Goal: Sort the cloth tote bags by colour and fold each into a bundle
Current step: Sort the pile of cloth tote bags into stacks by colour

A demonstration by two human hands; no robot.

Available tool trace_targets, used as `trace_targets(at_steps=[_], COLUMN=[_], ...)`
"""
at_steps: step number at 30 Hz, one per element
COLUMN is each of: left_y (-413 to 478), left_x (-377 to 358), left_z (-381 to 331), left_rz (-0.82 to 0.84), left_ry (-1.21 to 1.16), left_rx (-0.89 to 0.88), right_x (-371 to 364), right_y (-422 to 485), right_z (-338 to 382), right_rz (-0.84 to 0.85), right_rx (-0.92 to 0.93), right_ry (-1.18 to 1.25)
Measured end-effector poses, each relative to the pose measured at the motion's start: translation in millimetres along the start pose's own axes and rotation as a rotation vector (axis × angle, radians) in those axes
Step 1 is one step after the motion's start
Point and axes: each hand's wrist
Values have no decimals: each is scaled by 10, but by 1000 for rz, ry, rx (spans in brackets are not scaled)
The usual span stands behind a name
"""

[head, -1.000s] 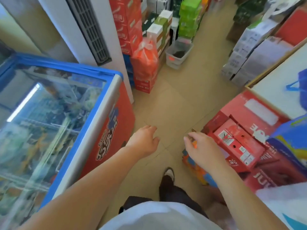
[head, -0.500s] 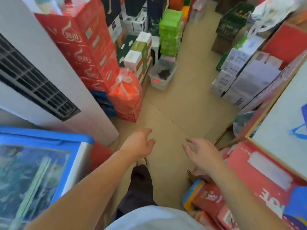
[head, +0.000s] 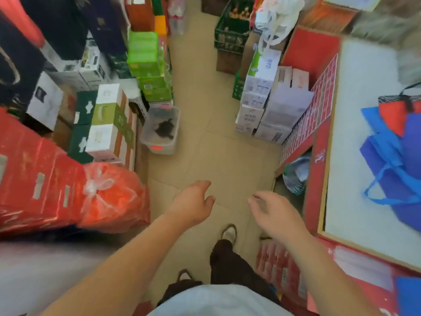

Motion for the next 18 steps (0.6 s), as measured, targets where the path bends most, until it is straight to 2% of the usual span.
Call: trace_targets(at_steps=[4,18], left_y=[996,4037], left_x=[163,1017], left_z=[-383,-1564], left_rz=[60,91], left_ry=[20,27], left_rx=[-55,-126], right_x=[228,1668], right_y=[758,3233], right_z=[-343,-1118], right_rz=[-29,-111], right_rx=[-81,-200], right_ry=[52,123])
Point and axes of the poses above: each hand's wrist, its own y-axis towards the middle knuckle, its own x-axis out of the back of the hand, z = x × y, and after that the axes turned 10 degrees about -y, right-handed
